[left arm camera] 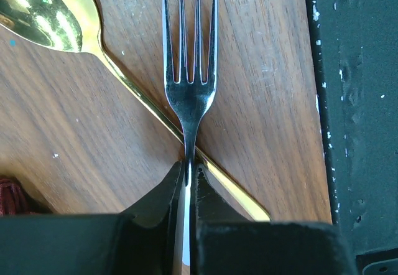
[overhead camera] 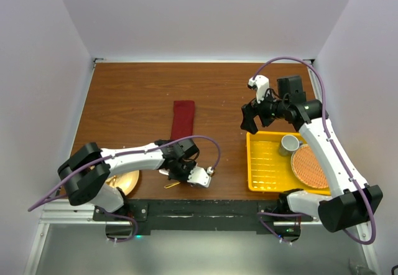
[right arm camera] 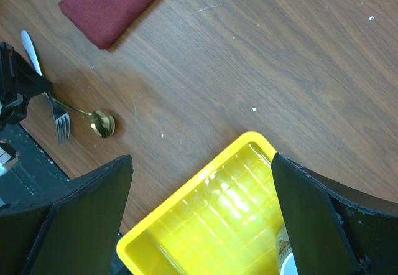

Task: Fold the napkin into a case and place the utensils inside
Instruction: Pick up the fork from the corner of the board, then insert the fork into the folded napkin.

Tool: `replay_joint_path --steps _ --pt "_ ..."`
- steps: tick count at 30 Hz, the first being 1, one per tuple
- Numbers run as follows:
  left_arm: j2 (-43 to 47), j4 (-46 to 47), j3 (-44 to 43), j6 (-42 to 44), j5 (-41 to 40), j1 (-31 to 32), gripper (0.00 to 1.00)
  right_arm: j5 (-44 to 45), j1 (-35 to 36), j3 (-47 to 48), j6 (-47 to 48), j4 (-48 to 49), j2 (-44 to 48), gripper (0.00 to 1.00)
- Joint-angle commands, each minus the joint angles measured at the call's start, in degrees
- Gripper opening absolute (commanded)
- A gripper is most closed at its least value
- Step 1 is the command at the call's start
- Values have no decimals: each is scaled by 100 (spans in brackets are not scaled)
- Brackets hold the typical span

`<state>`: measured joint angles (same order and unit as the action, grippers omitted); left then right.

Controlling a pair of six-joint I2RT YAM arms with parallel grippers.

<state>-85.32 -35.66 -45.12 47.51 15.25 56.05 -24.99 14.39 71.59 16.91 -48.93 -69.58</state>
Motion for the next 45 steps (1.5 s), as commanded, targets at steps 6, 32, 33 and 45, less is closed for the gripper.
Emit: replay_joint_path --steps 6,32,33,45 --pt "542 -679 -1232 -697 1092 -618 0 -67 -24 65 -82 6 41 98" --pt "-2788 885 -5253 -6974 -1199 -3496 0 30 -24 320 -240 199 -591 98" --pt "-2788 998 -5183 -6983 -1199 -3496 0 56 -24 329 -232 208 -609 98" --pt "-2815 1421 -4251 -6948 -1393 -3505 0 56 -24 434 -214 252 -952 98"
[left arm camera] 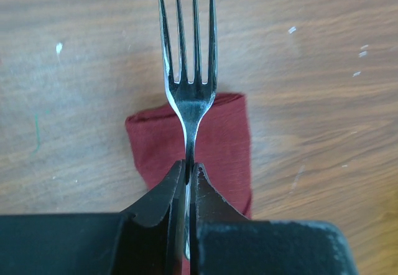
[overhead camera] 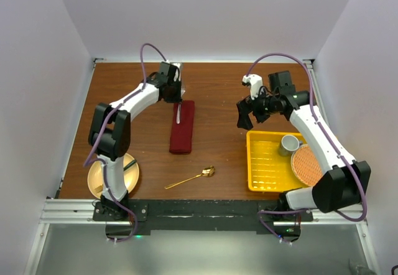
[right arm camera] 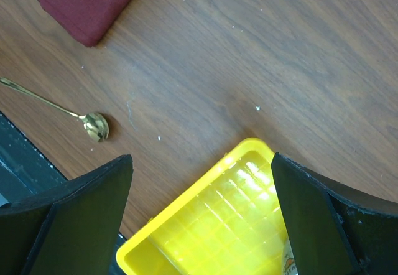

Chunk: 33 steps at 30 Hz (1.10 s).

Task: Fold the napkin into a case and place the utensils inside
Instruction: Insert the fork into the folded napkin.

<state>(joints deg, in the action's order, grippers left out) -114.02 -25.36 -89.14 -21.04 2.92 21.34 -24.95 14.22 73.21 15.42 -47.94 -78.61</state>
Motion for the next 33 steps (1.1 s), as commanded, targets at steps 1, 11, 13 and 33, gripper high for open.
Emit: replay_joint_path --steps 1,11,13,33 --pt "46 409 204 -76 -169 -34 0 52 -15 290 -65 162 -75 98" --pt "397 409 916 -234 33 -34 0 87 -15 378 -65 180 -216 98" --pt "485 401 1021 -243 42 -34 0 95 -7 370 -65 171 -199 98" --pt "943 40 1514 -586 165 1 0 43 -7 238 -92 180 38 98"
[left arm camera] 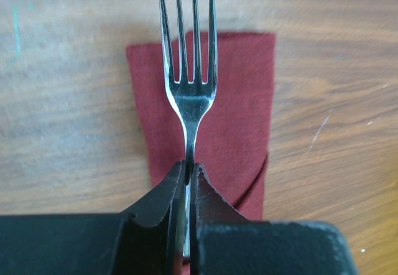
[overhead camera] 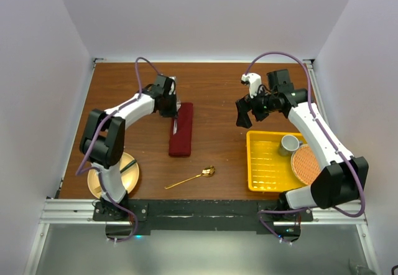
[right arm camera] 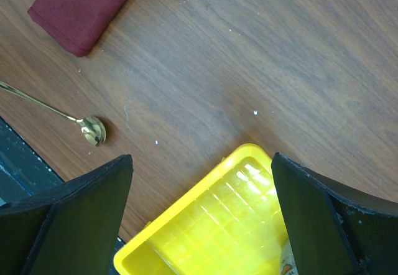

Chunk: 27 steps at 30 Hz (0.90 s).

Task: Fold the napkin into a case and place the utensils inside
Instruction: Insert the fork into the folded napkin.

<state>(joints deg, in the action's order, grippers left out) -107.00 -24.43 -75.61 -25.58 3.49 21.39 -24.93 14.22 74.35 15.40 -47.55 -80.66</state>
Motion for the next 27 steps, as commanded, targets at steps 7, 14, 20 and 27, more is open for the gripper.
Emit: replay_joint_path --steps 7,14,20,27 --pt "276 -185 293 -157 240 -3 0 102 -16 45 -90 132 367 98" --pt "338 -229 398 -193 302 -3 0 129 -7 97 -98 141 376 98" --pt "346 -299 460 -184 346 15 0 137 -7 98 -98 141 367 98" --pt "382 -405 513 -166 407 32 16 146 -7 71 -98 141 411 98"
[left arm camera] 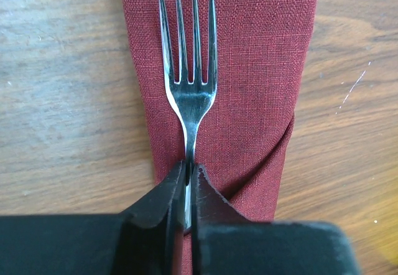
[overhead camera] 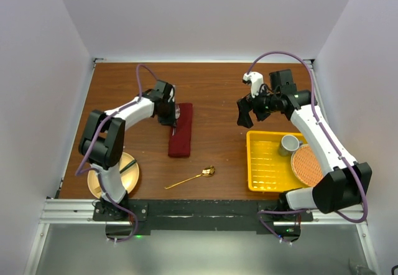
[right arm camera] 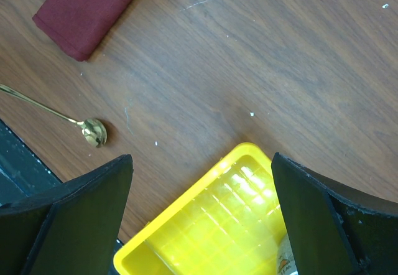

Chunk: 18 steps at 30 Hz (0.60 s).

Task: Fold the napkin into a case and place the utensils inside
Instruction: Insert the fork into the folded napkin, then pick up the spoon from the corner of the board.

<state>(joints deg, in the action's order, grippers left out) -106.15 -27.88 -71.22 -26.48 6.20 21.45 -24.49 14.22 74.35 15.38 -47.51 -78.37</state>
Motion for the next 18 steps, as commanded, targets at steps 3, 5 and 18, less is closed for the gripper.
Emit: replay_joint_path --steps 3,5,18 --pt "349 -77 -14 -59 145 34 30 102 -7 71 -96 136 208 98" --pt "498 -77 -102 -24 93 43 35 111 -7 71 -96 128 217 98" --pt "2572 -366 266 3016 821 1307 38 58 -7 -16 -96 119 348 98"
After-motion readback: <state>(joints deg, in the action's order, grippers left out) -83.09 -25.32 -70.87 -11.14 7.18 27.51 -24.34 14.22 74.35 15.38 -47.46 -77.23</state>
